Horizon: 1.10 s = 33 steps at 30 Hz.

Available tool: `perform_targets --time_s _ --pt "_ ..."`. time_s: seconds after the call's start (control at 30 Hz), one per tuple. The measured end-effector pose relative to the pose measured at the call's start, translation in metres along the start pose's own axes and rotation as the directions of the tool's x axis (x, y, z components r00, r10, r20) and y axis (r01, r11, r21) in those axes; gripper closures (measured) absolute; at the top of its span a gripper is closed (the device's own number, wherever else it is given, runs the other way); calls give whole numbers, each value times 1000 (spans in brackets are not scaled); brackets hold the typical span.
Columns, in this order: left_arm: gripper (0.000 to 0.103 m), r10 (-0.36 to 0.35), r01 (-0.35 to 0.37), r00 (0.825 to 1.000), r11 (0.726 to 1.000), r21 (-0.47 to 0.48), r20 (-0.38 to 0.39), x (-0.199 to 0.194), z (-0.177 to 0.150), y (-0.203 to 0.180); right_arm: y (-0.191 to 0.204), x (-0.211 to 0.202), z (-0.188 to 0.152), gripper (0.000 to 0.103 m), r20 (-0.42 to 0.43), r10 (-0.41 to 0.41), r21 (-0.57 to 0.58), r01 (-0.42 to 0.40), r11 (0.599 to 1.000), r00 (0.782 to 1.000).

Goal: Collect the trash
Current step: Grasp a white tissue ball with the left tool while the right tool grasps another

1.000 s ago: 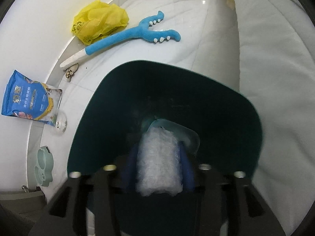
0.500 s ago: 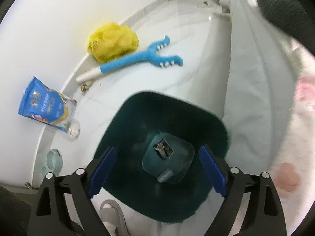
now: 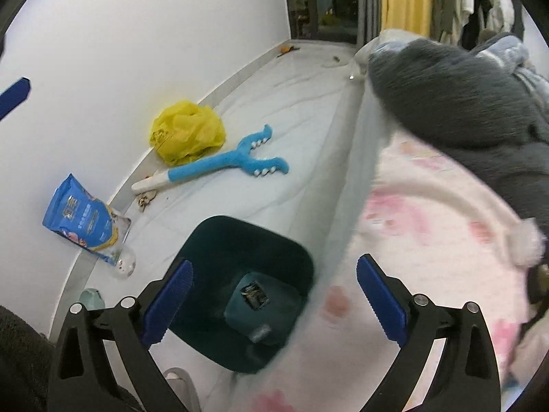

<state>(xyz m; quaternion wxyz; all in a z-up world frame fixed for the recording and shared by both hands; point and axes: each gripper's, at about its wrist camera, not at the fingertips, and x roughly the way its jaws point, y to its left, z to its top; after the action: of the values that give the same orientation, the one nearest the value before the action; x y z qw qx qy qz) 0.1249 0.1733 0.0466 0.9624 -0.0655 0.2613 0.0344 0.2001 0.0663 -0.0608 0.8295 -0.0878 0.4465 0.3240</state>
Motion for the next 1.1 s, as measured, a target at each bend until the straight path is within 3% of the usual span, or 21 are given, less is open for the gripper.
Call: perform_targets --time_s 0.43,0.87,1.1 --pt "4 -85 87 996 992 86 -26 20 -1 -68 -65 -65 -14 6 122 -97 -17 99 995 988" --pt "4 -192 196 977 980 41 -92 49 -5 -120 -130 -118 -46 6 169 -155 -48 165 985 973" --pt "4 -246 256 960 965 63 -133 62 -14 -154 -171 -142 -68 4 177 -104 -24 110 994 979"
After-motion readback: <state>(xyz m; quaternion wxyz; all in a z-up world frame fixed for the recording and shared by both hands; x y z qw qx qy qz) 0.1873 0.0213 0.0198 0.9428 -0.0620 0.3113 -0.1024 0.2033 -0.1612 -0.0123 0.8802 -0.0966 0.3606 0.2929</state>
